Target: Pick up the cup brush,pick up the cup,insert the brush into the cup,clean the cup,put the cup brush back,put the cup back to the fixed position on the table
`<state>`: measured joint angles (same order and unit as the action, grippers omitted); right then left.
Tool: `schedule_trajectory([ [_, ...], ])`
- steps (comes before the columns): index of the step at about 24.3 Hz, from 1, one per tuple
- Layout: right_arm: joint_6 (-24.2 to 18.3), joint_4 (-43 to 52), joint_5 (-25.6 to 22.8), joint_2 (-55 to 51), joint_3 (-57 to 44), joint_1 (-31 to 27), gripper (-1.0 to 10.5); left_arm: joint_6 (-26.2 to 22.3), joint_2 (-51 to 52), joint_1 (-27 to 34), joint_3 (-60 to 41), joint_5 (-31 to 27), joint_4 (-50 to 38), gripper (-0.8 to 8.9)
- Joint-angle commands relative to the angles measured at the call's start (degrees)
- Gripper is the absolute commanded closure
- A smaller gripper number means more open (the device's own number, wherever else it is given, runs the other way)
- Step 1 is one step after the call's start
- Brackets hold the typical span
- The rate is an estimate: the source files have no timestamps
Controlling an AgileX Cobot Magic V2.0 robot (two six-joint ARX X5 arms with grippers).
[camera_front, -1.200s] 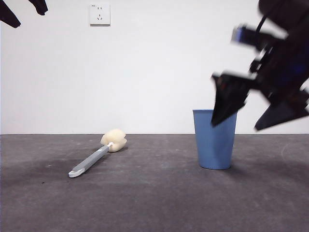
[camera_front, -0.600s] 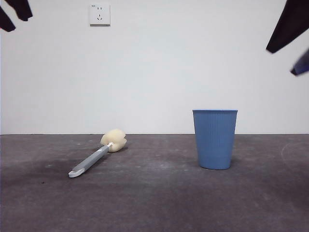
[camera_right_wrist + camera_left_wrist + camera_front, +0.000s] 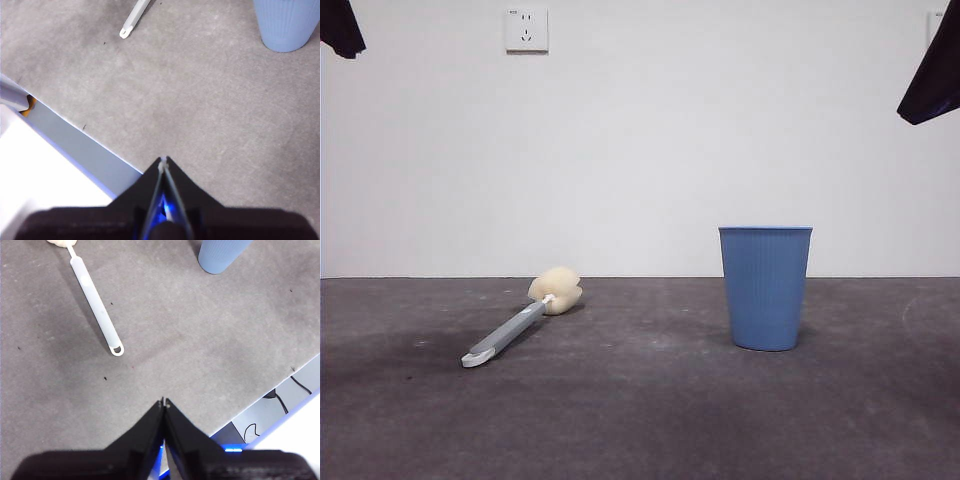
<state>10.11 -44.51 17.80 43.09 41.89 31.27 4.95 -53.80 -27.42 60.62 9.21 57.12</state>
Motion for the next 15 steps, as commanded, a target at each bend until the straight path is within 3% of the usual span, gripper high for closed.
schedule_trajectory([
  [1,0.52,0.28,-0.15,-0.13,0.26,0.04,9.5,-0.70,0.00,0.02,-0.35,-0.07,-0.57,8.17],
  [3,0.50,0.28,-0.15,-0.13,0.26,0.04,9.5,-1.18,0.00,-0.11,-0.35,-0.35,-0.98,8.18],
  [6,0.52,0.28,-0.15,-0.13,0.26,0.04,9.5,-5.03,1.99,1.25,-0.35,-8.26,-5.14,8.17],
  [9,0.50,0.28,-0.15,-0.13,0.26,0.04,9.5,-7.80,7.26,5.51,-0.37,-8.85,-7.96,8.17],
  [12,0.50,0.28,-0.15,-0.13,0.26,0.04,9.5,-8.02,16.35,13.97,-4.37,-8.74,-22.86,8.17],
  [15,0.52,0.28,-0.15,-0.13,0.26,0.04,9.5,-8.02,26.75,22.03,-15.41,-8.79,-40.17,8.17],
])
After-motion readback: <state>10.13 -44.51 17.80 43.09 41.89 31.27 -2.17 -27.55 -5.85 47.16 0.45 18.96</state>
